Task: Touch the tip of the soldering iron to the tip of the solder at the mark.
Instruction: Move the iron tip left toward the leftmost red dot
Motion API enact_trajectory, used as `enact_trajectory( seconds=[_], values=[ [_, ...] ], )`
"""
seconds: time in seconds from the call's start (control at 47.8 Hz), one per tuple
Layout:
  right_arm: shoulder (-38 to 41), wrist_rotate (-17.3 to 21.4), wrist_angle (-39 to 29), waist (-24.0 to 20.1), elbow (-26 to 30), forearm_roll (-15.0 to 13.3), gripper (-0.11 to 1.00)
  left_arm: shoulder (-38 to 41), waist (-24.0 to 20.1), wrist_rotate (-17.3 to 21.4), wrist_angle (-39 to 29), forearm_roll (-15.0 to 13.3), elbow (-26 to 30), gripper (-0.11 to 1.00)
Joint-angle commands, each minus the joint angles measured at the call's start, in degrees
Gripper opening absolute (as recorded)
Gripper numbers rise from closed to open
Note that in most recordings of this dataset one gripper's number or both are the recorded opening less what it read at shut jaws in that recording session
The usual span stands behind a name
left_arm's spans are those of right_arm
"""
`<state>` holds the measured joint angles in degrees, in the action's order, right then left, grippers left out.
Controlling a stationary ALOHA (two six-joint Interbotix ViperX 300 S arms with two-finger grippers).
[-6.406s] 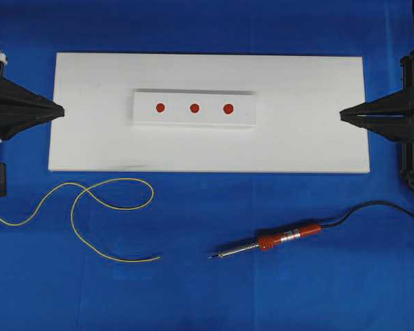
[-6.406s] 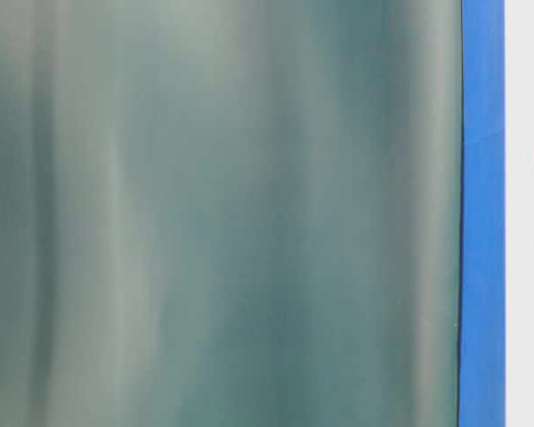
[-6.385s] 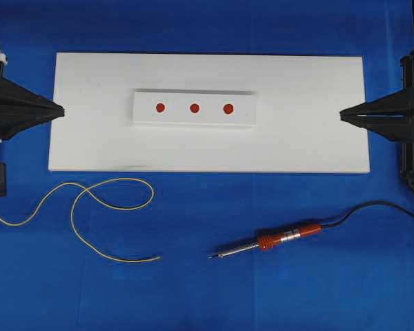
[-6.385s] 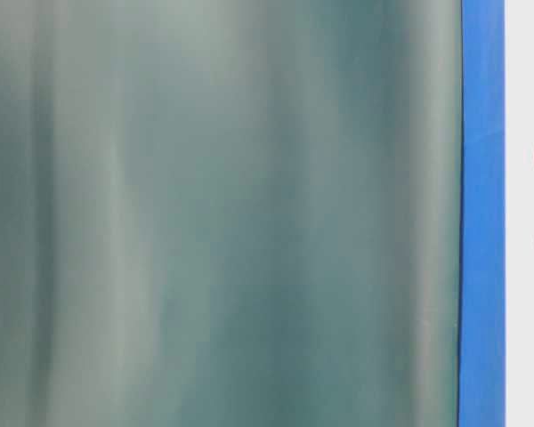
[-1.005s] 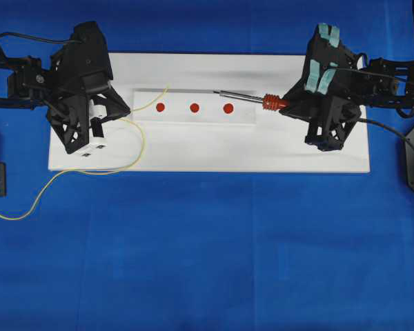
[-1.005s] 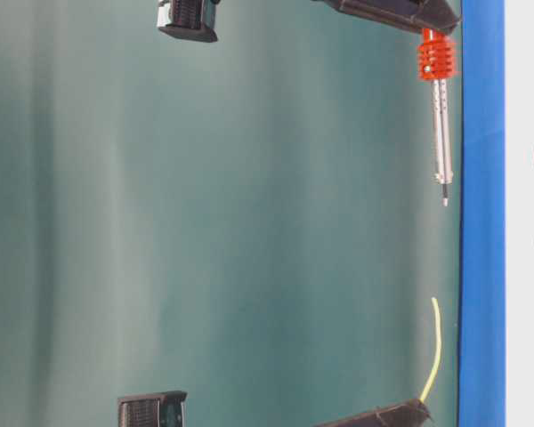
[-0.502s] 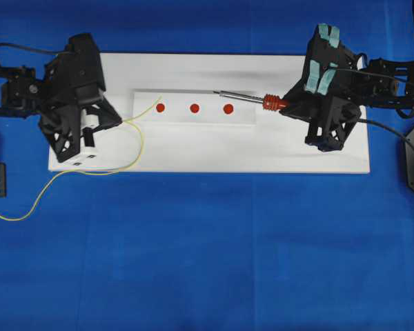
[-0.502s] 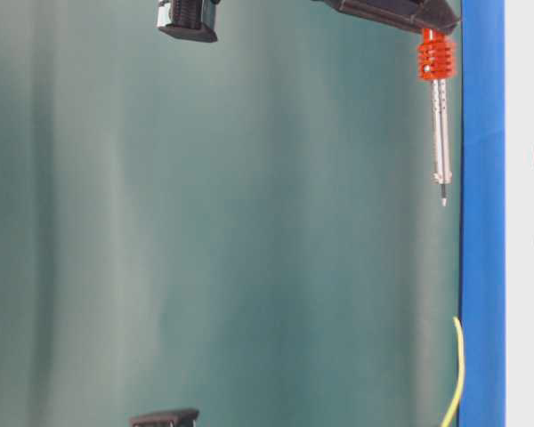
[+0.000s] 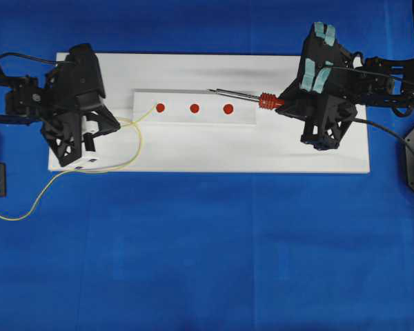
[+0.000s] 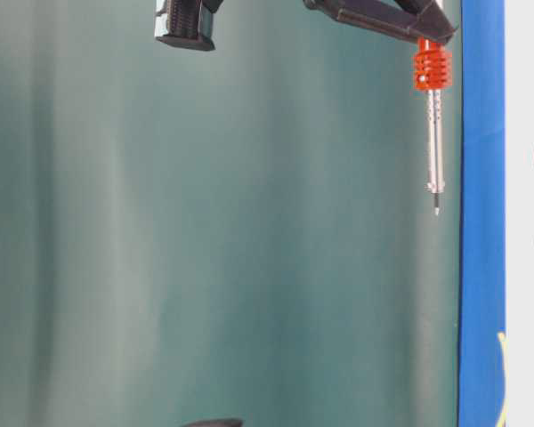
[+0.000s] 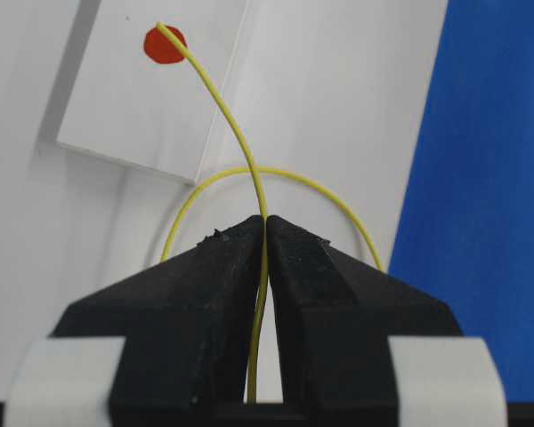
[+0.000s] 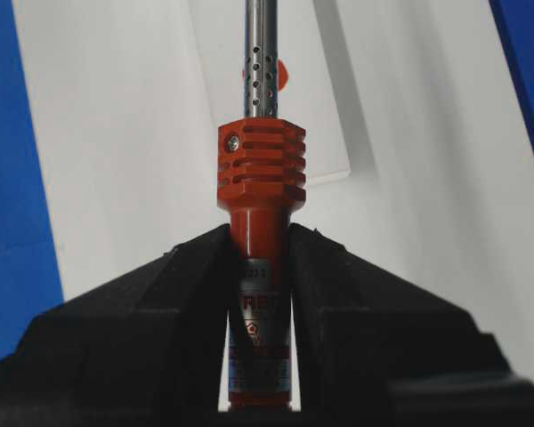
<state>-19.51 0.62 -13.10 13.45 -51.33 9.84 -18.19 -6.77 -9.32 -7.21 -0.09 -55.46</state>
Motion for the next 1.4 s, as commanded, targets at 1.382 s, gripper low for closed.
enact_trajectory(
  seconds=[1.382],
  values=[
    [16.4,-0.2,-8.8,-0.4,17.8,-0.7,0.06,6.1,0.8,-1.5,-0.3,-0.1,3.4,0.03]
  ],
)
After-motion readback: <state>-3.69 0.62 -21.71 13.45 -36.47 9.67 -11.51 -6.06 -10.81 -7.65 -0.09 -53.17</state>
